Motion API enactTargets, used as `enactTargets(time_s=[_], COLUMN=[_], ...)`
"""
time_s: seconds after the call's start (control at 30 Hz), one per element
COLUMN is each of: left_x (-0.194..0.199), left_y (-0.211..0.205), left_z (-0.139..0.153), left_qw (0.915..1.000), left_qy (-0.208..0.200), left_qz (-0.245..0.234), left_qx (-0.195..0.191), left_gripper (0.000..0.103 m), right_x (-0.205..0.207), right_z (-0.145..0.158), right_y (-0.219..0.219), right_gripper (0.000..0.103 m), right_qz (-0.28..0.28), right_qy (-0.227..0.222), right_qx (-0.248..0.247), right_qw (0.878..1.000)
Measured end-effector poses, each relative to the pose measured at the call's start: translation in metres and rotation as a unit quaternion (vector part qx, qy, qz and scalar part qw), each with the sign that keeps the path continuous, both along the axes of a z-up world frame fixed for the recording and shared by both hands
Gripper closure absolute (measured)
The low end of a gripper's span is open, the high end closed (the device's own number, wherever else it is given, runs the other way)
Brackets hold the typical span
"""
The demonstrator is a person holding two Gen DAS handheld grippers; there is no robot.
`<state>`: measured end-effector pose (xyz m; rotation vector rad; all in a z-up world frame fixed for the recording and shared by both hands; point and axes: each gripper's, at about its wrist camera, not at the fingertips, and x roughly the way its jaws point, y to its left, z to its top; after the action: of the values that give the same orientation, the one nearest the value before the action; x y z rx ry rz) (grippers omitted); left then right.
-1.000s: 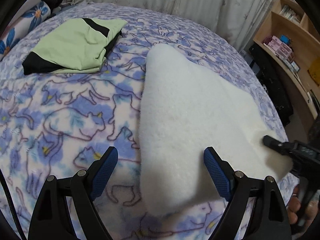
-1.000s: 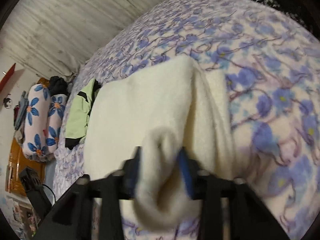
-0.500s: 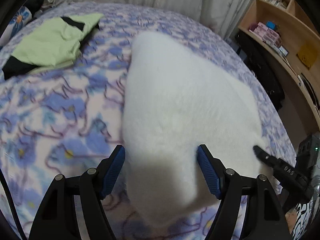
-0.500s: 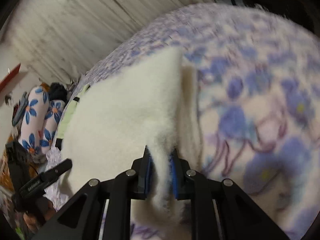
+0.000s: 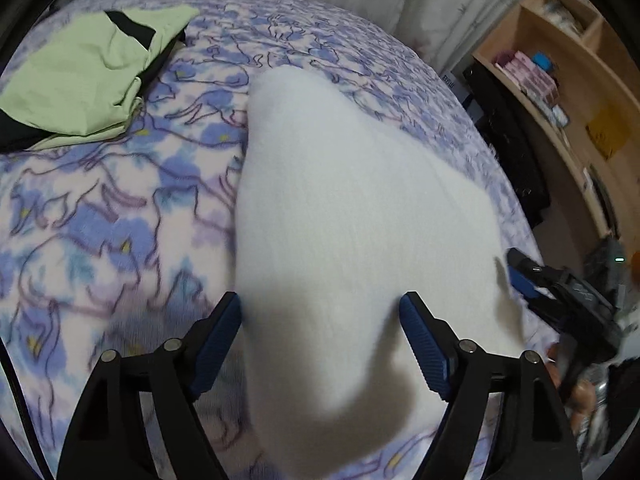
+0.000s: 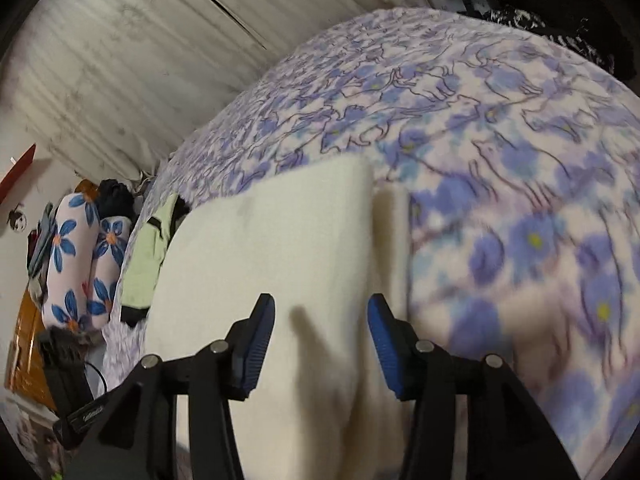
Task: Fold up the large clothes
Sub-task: 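Release the bundle with the right tool and smooth it flat with both tools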
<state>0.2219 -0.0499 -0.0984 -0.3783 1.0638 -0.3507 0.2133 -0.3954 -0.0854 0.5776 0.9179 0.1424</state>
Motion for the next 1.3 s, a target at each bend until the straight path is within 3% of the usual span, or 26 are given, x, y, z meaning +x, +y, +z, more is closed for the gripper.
enactTargets(time_s=[0.1,0.2,0.23,0.33,0.43,0.5,0.57,0.77,0.93,1.13,1.3], left_x=[0.027,0.052,0.060,0.075,0.079,0.080,0.077,0.057,0.016,-0.027,-0.054], left_y=[0.006,0.006,0.004,-0.002,-0.009,-0.014,-0.017,-0.022,-0.030,-0.034,-0.043], left_z=[0.004,0.004,0.004,0.005,0.004,-0.001,-0.003,0.017,0.040,0.055,0.051], left_qw=[0.9998,0.9999,0.9999,0.9999,0.9995,0.9990,0.9985,0.9946,0.9868,0.9860,0.9871], left_qy=[-0.001,0.003,0.003,0.006,-0.008,-0.014,-0.024,-0.051,-0.089,-0.108,-0.109], left_qz=[-0.003,-0.003,-0.007,-0.015,-0.028,-0.031,-0.029,-0.021,-0.029,-0.026,-0.032], left_qx=[-0.021,-0.014,-0.012,-0.002,0.011,0.027,0.039,0.089,0.132,0.125,0.113], left_gripper=[0.024,0.024,0.024,0.025,0.025,0.022,0.021,0.021,0.021,0.026,0.041], right_x=[0.030,0.047,0.050,0.042,0.032,0.037,0.038,0.021,-0.013,-0.053,-0.074], right_z=[-0.007,-0.012,-0.012,0.002,0.008,-0.014,-0.022,0.008,0.042,0.050,0.034], right_y=[-0.004,-0.002,-0.001,-0.003,-0.007,-0.008,-0.007,0.001,0.024,0.078,0.112], right_gripper=[0.055,0.059,0.073,0.090,0.090,0.090,0.089,0.084,0.084,0.084,0.084], right_qz=[-0.004,-0.003,-0.002,-0.003,-0.019,-0.019,-0.017,-0.023,-0.002,0.058,0.092], right_qy=[0.013,0.017,0.020,-0.009,-0.037,-0.004,-0.001,-0.008,-0.050,-0.069,-0.059], right_qx=[0.002,-0.009,-0.026,-0.045,-0.066,-0.072,-0.075,-0.107,-0.135,-0.142,-0.145], right_qw=[1.000,1.000,0.999,0.999,0.997,0.997,0.997,0.994,0.990,0.986,0.983])
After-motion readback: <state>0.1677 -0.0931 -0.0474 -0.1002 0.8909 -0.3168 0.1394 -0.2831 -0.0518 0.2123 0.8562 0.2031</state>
